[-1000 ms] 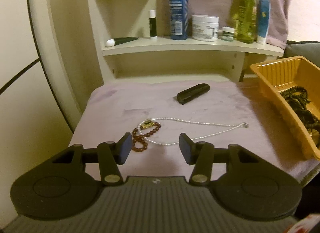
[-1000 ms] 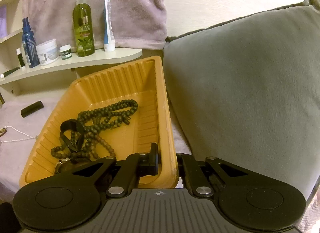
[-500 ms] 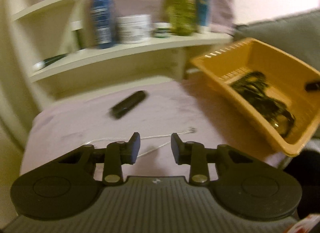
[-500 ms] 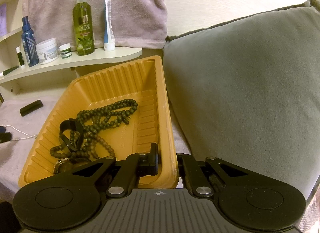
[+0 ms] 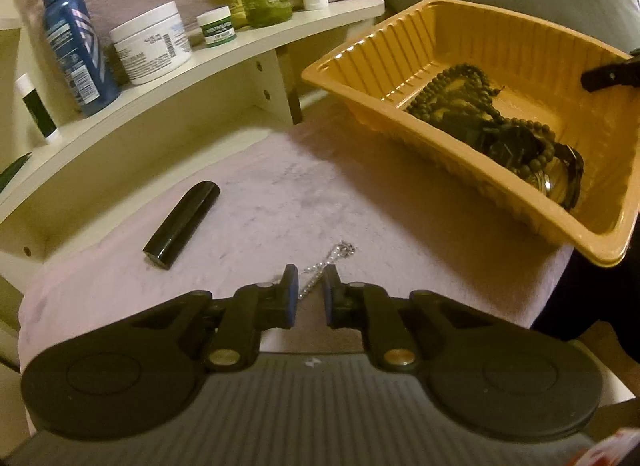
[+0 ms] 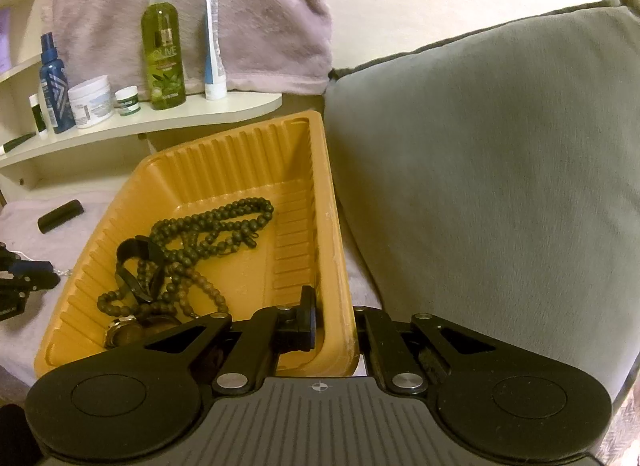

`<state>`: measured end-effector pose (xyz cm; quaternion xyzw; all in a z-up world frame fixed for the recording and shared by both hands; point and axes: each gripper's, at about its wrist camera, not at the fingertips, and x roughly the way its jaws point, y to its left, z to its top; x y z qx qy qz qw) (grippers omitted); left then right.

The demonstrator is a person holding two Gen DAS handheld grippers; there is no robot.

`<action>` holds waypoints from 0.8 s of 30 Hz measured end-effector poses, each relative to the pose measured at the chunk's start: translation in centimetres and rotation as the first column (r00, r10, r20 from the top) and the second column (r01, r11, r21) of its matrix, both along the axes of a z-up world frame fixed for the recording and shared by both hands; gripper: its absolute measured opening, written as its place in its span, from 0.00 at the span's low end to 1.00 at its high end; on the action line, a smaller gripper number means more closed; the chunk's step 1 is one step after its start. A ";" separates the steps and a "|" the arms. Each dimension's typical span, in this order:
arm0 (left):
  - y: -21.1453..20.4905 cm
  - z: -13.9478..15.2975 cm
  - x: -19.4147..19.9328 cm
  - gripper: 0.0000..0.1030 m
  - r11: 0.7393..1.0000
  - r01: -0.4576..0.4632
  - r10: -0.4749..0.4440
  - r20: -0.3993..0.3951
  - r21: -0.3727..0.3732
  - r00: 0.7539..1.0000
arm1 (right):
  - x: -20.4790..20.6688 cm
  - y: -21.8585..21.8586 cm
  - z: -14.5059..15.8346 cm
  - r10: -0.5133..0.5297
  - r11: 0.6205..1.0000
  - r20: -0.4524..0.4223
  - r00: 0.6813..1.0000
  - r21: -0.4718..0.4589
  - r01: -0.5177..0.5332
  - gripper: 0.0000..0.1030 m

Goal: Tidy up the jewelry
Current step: 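Move the left tool back to the silver chain on the towel, then grasp the silver chain with the left tool and lift it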

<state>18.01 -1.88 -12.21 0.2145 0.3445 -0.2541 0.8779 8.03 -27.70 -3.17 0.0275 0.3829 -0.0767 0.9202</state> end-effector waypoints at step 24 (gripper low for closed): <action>0.1 1.1 0.3 0.06 1.000 0.024 -0.023 0.017 -0.015 1.000 | -0.2 0.2 0.4 -0.001 1.000 0.005 1.000 -0.004 0.001 0.05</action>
